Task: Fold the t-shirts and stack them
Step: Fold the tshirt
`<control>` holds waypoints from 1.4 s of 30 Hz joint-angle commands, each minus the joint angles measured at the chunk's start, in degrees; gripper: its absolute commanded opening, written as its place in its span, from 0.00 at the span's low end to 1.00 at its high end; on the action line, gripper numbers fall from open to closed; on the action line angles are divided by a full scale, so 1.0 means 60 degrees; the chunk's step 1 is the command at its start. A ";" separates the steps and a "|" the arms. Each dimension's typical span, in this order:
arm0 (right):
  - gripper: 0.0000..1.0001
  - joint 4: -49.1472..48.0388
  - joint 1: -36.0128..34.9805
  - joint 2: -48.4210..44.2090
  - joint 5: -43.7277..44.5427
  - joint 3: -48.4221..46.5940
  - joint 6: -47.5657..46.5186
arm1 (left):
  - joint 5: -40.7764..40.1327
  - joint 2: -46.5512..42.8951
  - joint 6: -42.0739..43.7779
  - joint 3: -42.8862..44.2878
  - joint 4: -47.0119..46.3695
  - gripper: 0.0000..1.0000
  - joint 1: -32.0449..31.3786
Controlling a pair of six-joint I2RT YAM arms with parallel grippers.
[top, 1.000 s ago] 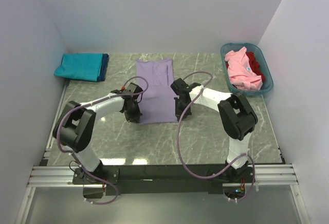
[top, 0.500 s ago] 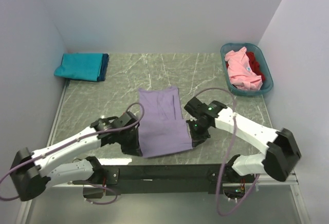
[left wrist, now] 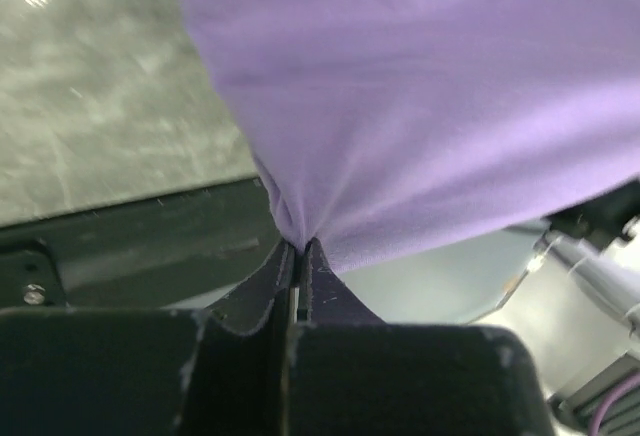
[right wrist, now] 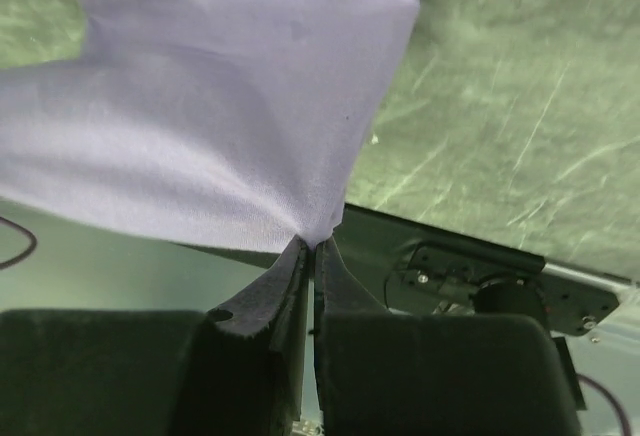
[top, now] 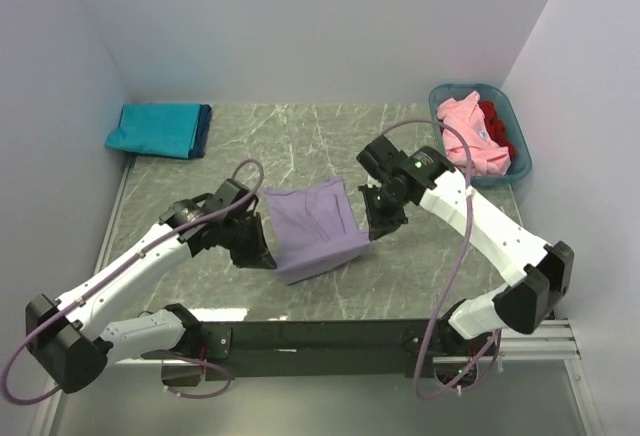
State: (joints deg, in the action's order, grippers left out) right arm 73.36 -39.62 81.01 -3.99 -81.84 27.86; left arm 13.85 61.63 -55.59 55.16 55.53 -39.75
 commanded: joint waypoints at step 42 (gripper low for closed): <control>0.00 -0.3495 0.1783 0.5658 0.0050 -0.4964 -0.1464 | 0.0256 0.5299 0.2718 0.2848 -0.2633 0.01 0.4222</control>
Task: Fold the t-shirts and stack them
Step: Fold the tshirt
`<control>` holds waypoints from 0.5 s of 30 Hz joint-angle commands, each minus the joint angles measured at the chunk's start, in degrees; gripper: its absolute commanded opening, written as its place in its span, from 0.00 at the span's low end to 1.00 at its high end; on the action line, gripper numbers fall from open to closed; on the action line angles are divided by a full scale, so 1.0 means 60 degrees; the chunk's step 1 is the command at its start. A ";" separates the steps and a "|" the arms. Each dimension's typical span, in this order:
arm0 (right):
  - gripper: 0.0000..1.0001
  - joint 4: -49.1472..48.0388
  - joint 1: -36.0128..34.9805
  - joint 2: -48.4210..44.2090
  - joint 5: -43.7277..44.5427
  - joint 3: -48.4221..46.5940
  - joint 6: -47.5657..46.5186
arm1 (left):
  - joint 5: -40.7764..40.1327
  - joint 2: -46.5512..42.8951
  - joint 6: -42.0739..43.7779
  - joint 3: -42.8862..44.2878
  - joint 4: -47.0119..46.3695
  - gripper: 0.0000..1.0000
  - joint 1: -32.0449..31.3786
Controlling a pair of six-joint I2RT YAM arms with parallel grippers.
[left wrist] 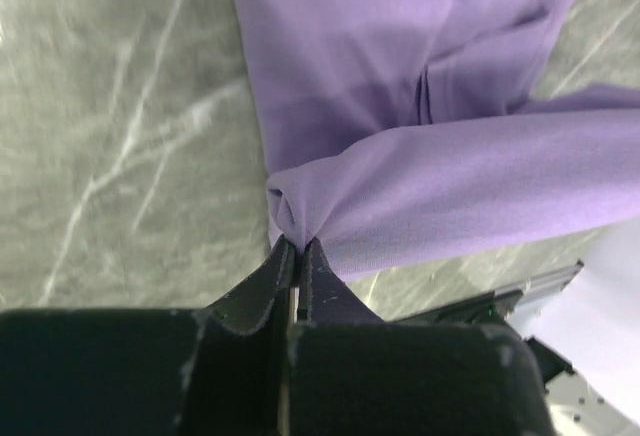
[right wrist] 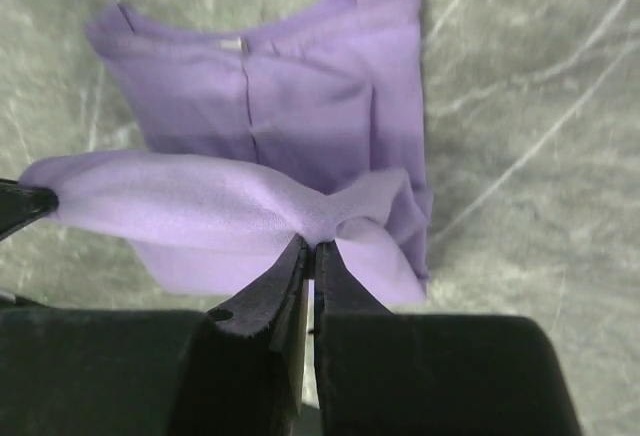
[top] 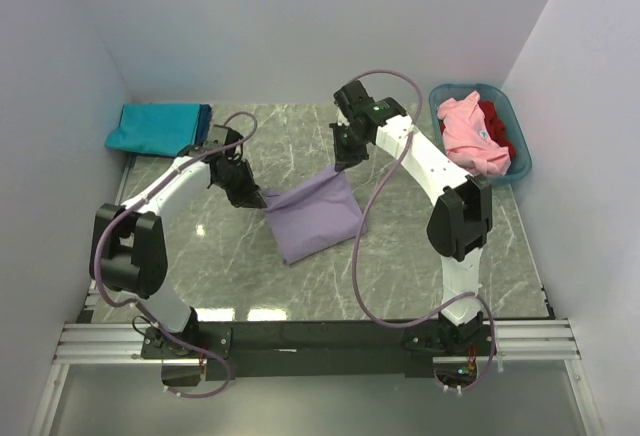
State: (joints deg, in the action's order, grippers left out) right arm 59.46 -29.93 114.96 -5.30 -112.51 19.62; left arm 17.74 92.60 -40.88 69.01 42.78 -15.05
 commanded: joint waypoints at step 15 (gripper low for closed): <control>0.02 -0.3420 0.0418 0.1055 0.0151 0.0967 0.0026 | -0.0948 0.1456 0.0090 0.0275 -0.1945 0.01 0.0296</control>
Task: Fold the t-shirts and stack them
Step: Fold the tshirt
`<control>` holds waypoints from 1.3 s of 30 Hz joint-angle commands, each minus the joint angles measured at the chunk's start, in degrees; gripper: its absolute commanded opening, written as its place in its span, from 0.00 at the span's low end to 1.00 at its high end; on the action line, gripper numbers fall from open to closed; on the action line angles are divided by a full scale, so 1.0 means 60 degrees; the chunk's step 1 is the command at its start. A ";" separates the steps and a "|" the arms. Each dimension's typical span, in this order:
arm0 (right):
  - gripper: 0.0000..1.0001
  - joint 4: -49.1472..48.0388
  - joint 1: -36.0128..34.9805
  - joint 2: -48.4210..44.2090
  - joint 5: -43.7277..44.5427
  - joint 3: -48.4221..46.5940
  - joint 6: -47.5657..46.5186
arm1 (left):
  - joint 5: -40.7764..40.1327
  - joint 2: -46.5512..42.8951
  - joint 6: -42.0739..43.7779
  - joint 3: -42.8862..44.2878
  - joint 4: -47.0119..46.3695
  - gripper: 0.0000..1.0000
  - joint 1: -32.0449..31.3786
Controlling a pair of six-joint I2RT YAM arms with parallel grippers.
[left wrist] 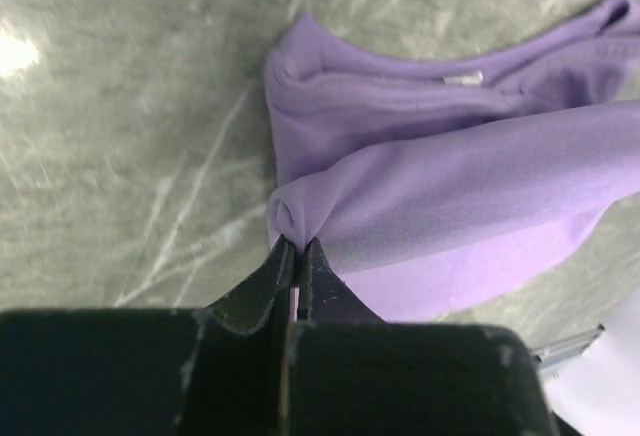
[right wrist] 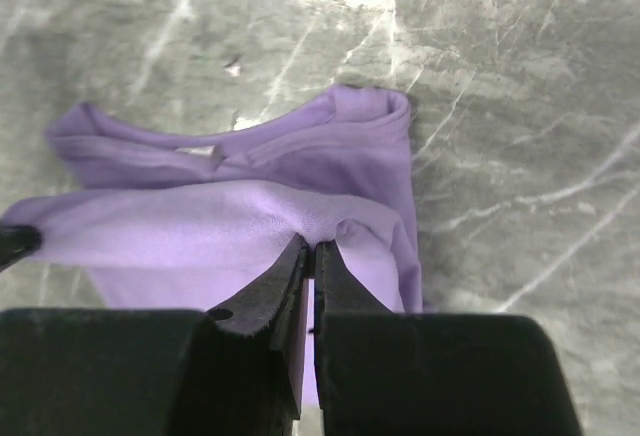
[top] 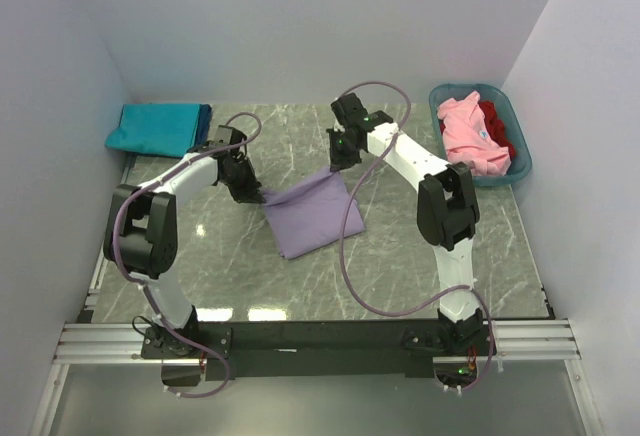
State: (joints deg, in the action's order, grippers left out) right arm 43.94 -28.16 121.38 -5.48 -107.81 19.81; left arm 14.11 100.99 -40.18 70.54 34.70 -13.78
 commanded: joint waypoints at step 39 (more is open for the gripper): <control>0.00 -0.4187 0.0328 -0.3266 0.2186 0.4753 0.1781 | -0.1179 0.0043 0.0340 0.0796 -0.1784 0.01 -0.0471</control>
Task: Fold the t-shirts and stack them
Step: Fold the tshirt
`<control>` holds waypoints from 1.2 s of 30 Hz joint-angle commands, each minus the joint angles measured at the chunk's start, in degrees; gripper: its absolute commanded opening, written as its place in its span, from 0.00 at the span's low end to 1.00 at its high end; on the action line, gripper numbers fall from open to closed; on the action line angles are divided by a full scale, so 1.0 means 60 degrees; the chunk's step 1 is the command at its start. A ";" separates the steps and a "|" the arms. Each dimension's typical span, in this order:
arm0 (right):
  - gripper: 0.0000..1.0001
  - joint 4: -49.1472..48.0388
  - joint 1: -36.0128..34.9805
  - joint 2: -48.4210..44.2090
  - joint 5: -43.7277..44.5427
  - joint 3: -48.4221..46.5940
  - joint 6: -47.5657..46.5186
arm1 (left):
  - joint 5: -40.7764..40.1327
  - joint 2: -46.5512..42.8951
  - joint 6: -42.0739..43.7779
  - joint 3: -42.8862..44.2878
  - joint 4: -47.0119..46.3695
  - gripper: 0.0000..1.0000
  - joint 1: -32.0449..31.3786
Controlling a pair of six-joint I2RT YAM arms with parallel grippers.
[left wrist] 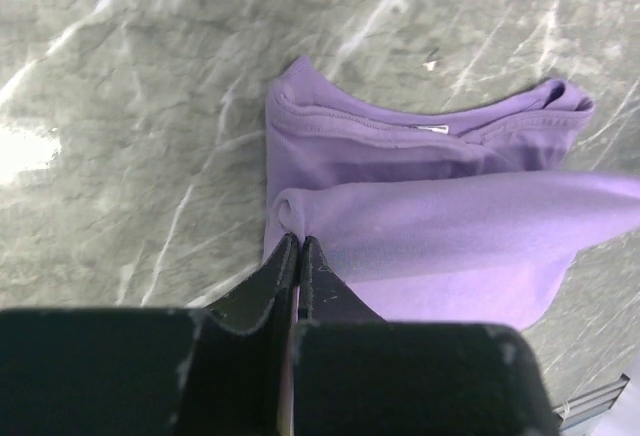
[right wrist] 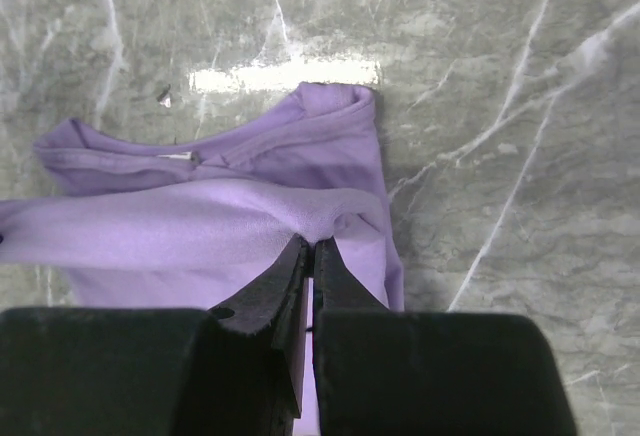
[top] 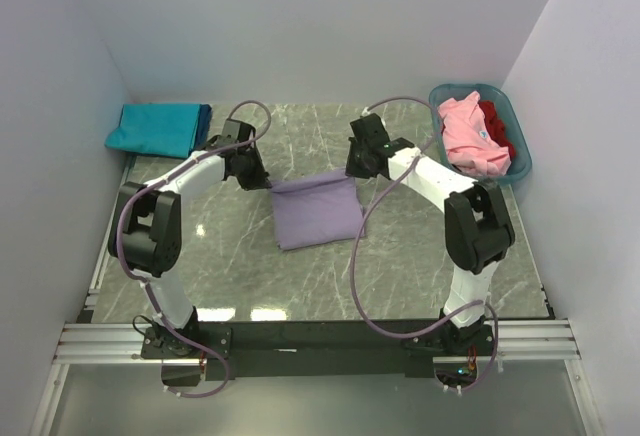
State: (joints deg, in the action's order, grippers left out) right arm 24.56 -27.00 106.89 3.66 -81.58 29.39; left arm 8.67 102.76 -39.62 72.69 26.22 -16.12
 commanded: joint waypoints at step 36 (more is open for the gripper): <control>0.38 -0.1936 0.0516 -0.1495 -0.0900 0.0968 -0.0327 | -0.1986 -0.0642 0.0392 0.0971 -0.0766 0.86 -0.0652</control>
State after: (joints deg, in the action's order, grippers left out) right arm 17.98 -24.21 105.27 4.21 -77.45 30.46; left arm -0.84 108.18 -38.11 81.10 22.48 -18.79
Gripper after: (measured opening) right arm 0.373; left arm 0.859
